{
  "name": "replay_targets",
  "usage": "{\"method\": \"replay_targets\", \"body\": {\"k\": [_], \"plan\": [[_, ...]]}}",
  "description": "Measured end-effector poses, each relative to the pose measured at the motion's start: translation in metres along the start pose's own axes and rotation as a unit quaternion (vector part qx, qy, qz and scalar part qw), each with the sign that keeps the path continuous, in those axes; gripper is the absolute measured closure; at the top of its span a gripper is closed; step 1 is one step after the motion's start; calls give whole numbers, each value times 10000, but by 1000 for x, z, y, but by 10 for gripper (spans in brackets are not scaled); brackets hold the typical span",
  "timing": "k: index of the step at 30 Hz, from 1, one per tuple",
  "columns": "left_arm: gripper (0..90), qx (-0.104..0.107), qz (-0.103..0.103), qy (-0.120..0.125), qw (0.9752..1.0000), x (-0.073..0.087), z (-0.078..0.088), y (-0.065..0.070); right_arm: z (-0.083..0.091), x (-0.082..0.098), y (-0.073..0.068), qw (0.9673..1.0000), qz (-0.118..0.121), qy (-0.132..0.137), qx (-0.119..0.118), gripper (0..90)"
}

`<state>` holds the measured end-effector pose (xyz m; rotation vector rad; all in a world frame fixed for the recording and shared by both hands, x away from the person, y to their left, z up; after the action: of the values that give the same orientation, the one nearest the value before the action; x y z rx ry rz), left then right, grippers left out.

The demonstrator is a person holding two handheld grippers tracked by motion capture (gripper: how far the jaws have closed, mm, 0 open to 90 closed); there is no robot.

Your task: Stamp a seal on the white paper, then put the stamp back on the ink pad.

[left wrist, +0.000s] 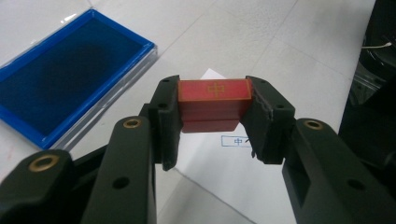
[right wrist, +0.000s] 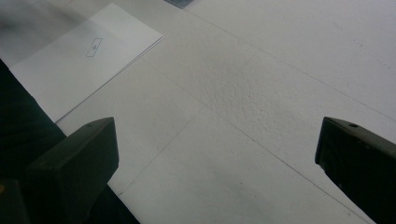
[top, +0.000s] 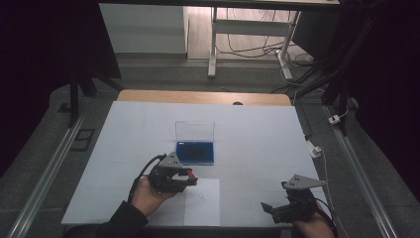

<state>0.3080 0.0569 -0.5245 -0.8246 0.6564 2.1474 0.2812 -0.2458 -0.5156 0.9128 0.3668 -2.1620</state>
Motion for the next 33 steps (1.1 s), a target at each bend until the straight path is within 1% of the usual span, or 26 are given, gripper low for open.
{"method": "replay_targets", "body": {"k": [6,10,21,28,33], "plan": [[581,-86,85,20,9999,0,5,-8,0,0,0,10000,-2,-2,-1,0],[581,-144,103,19,9998,-1,8,-14,0,0,0,10000,-1,-2,-2,0],[581,-293,258,120,9992,-6,14,-30,0,0,0,10000,0,-24,-6,0],[581,-319,258,91,9991,-10,11,-35,-1,0,0,10000,10,-41,-2,0],[581,-328,307,99,9989,-13,8,-38,0,1,0,10000,-15,-27,7,0]]}}
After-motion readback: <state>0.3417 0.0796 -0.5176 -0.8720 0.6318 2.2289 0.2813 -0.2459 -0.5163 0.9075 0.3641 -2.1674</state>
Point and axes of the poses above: each handheld gripper's, and its own axes: z roughly backward along the jaws, x roughly out of its underside, y roughly to its right, the point moved 8 cm from there along -z, roughly forward along the jaws, and after that the axes turned 4 degrees about z, right-handed, at the moved point
